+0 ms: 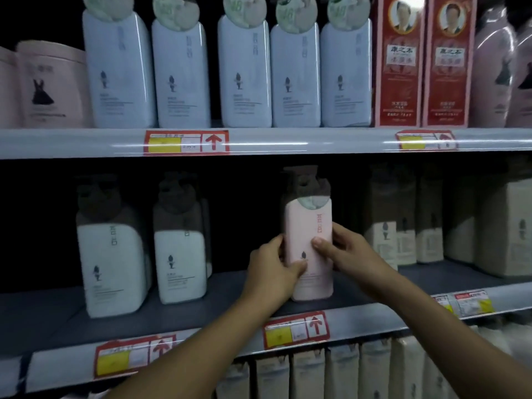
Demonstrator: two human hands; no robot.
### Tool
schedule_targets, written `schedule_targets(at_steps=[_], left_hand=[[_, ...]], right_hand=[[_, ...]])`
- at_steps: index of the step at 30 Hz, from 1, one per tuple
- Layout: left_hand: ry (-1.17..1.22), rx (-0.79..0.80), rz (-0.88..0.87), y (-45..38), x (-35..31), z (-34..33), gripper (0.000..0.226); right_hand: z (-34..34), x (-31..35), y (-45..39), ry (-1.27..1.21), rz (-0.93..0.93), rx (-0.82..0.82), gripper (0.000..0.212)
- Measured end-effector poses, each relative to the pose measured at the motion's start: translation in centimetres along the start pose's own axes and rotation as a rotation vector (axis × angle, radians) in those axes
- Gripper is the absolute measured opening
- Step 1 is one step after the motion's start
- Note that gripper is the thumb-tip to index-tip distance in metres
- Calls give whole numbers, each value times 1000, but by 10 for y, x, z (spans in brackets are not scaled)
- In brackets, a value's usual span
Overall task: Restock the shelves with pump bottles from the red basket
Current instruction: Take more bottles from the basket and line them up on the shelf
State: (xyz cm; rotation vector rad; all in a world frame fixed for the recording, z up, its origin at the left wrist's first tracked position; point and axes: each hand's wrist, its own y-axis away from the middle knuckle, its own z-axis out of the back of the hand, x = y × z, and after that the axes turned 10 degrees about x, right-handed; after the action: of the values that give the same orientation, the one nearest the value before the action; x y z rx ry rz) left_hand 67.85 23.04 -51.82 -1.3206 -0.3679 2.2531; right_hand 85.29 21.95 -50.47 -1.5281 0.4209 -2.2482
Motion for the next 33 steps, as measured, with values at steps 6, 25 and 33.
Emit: schedule_targets(at_steps=[6,25,33], left_hand=[[26,4,82,8,16,-21,75],[-254,-116,318,-40,-6,-53,42],[-246,-97,344,-29,-9,-49,45]], right_hand=[[-8,-9,11,157,-165,-173,48],[-5,-47,-33,252,-212,-331,40],[-9,-38,-14,321,-250,-349,60]])
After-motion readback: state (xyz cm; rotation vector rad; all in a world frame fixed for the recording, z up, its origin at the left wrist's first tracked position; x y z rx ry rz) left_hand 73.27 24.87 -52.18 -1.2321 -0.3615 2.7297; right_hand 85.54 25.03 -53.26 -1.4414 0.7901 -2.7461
